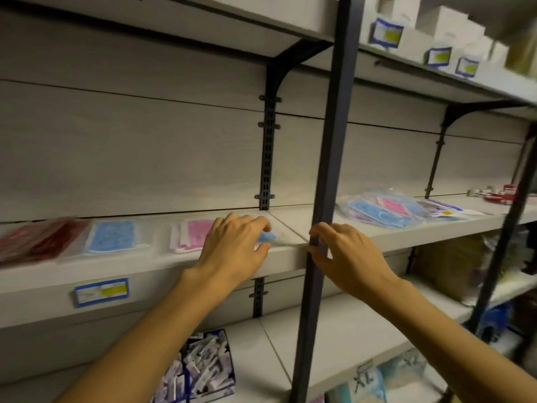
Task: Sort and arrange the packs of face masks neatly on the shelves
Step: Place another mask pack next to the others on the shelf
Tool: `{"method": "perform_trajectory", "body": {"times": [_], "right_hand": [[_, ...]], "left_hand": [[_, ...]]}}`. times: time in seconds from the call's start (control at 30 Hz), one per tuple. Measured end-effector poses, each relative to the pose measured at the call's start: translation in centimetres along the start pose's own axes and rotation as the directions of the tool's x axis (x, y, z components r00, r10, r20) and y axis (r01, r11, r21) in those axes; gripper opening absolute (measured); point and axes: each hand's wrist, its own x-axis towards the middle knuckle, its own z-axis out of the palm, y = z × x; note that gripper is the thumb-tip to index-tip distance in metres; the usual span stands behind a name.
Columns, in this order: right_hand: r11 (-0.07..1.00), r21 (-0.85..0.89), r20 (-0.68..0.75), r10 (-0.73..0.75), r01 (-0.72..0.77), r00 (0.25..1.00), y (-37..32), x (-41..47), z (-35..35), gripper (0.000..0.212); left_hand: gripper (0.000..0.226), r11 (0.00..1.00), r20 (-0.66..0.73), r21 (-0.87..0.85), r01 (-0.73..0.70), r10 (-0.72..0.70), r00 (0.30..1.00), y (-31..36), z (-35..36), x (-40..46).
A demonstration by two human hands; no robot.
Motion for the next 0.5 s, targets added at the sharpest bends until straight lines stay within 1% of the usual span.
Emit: {"method": "perform_trajectory", "body": {"times": [0.1, 0.27, 0.37, 0.5], "right_hand": [[0.998, -0.049, -0.026, 0.032, -0.033, 0.999, 5.9, -2.2, -1.8, 0.038], [0.986, -0.074, -0.056, 0.144, -0.148, 0.988, 15.8, -6.7, -4.4, 0.035], [0.976, -0.081, -0.035, 0.199, -0.201, 0.979, 21.1, -9.0, -5.1, 0.034], [0.968, -0.076, -0.007, 0.237, -0.237, 0.971, 26.6, -10.4, -5.3, 0.033]], "left_hand": [[0.030, 0.997, 0.011, -0.062, -0.045, 0.045, 0.999, 5.9, 1.9, 1.8], [0.033, 0.982, 0.037, -0.153, -0.113, 0.120, 0.992, 15.6, 6.3, 4.3], [0.031, 0.978, 0.058, -0.167, -0.126, 0.137, 0.989, 20.3, 9.1, 5.7], [0.029, 0.981, 0.106, -0.148, -0.125, 0.142, 0.984, 24.5, 12.0, 8.0]]}}
